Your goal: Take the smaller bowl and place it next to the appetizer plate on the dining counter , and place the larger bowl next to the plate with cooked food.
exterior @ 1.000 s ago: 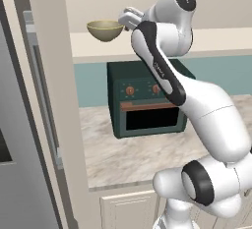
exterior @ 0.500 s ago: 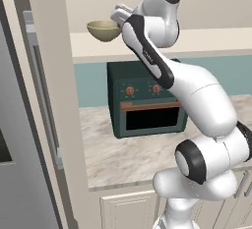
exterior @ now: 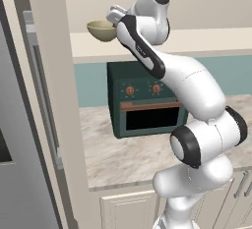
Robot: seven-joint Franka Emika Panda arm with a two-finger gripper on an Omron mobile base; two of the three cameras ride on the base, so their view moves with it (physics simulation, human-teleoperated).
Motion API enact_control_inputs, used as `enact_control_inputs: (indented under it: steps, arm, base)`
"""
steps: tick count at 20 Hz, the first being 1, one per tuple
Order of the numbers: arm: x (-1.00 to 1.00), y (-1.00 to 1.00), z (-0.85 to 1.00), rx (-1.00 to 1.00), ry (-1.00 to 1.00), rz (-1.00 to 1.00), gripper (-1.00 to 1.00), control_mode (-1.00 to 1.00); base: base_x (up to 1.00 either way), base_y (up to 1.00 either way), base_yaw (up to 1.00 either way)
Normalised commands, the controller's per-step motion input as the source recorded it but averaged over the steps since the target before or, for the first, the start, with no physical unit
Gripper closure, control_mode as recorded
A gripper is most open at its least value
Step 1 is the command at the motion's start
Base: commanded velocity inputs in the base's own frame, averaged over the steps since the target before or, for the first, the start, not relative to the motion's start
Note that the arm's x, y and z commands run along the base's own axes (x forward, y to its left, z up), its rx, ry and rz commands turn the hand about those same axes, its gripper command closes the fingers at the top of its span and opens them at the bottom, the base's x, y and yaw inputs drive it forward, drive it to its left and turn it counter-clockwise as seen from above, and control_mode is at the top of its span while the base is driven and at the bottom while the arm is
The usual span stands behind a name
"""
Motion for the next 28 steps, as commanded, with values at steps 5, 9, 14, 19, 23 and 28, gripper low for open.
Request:
enact_control_inputs:
  steps: [5,9,14,19,23,28]
  arm:
    - [0.44,0.09,-0.04,0.00,0.00,0.00,-1.00,-1.00]
    - [0.38,0.11,0.00,0.00,0.00,0.00,-1.00,-1.00]
    - [0.33,0.14,-0.02,0.00,0.00,0.00,-1.00,-1.00]
    - [0.14,0.10,-0.21,-0.05,0.00,-0.01,1.00,-1.00]
    - [0.18,0.08,-0.43,-0.08,0.00,-0.02,1.00,-1.00]
    - [0.08,0.02,-0.10,-0.01,0.00,0.00,1.00,-1.00]
  base:
    - [0.00,0.00,0.00]
    - [0.00,0.00,0.00]
    - [0.00,0.00,0.00]
    - [0.00,0.00,0.00]
    - [0.00,0.00,0.00]
    - [0.00,0.00,0.00]
